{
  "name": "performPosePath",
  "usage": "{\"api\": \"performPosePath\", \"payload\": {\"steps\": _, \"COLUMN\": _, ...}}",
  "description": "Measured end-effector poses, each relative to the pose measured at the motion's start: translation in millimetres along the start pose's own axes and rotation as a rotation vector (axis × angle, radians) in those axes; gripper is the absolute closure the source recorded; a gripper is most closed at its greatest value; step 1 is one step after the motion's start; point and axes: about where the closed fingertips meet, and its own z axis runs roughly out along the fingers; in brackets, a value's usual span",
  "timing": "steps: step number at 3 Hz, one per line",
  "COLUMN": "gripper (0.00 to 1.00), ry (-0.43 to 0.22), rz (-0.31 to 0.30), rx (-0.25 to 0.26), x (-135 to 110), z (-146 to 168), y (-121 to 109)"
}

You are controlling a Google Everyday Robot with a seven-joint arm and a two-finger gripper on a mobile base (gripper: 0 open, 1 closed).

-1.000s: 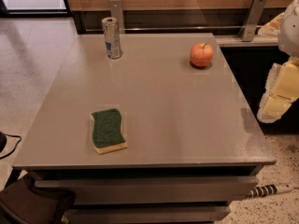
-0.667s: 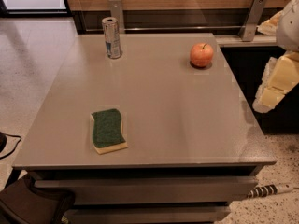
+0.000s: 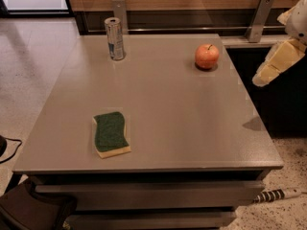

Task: Move apple near sponge

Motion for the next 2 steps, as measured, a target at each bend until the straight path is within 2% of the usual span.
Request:
{"api": "performPosePath", "payload": {"steps": 1, "gripper": 0.00, "ry": -0.098, "rz": 0.082, "rx": 0.070, "x": 9.2, "z": 21.5, "y": -32.6}}
{"api": "performPosePath", "payload": {"steps": 2, "gripper": 0.00, "ry": -0.246, "rz": 0.150, "rx": 0.143, "x": 13.6, "z": 45.4, "y": -60.9}}
